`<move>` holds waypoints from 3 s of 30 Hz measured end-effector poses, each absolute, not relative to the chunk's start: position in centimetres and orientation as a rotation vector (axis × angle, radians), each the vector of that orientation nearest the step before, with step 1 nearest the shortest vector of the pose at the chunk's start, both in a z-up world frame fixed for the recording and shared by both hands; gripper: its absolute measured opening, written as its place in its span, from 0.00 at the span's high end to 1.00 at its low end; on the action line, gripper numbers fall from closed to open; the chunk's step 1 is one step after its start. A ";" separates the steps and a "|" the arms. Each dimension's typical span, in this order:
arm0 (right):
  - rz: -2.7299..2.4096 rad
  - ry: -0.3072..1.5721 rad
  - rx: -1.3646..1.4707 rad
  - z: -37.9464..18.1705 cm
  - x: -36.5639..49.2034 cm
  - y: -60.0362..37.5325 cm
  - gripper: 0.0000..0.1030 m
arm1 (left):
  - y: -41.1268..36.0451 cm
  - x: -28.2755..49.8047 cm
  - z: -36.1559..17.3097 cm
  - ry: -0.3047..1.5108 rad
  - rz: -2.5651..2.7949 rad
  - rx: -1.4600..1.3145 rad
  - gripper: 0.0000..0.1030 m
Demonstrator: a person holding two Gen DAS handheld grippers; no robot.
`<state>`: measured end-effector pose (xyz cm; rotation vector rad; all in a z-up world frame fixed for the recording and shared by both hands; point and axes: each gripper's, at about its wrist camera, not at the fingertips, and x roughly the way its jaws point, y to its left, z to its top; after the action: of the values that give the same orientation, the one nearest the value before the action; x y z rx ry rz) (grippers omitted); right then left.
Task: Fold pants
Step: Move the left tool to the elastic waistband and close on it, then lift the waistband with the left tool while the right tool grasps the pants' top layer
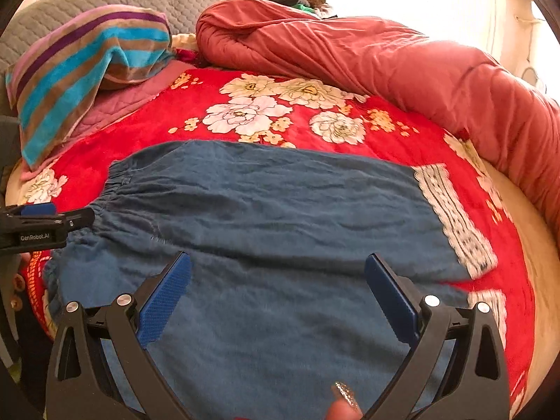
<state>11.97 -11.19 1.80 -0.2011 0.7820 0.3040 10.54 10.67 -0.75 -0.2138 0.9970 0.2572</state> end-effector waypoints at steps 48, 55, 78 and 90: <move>0.582 0.849 -0.589 -3.2 29.0 0.5 0.14 | 10.3 13.7 1.4 0.782 0.051 -0.125 0.79; 0.701 0.864 -0.512 -3.0 27.2 0.6 0.92 | 11.4 12.9 1.1 0.781 0.074 -0.156 0.89; 0.699 0.868 -0.450 -1.3 28.3 -1.8 0.49 | 14.1 20.4 -4.3 0.993 0.005 -0.115 0.58; 0.732 0.859 -0.582 -1.7 28.4 -0.7 0.49 | 11.1 15.0 1.0 0.763 -0.044 -0.055 0.81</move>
<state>28.44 -0.75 -1.71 -0.5819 0.8595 0.7316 14.99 11.14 0.97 -0.0548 0.7634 -0.0437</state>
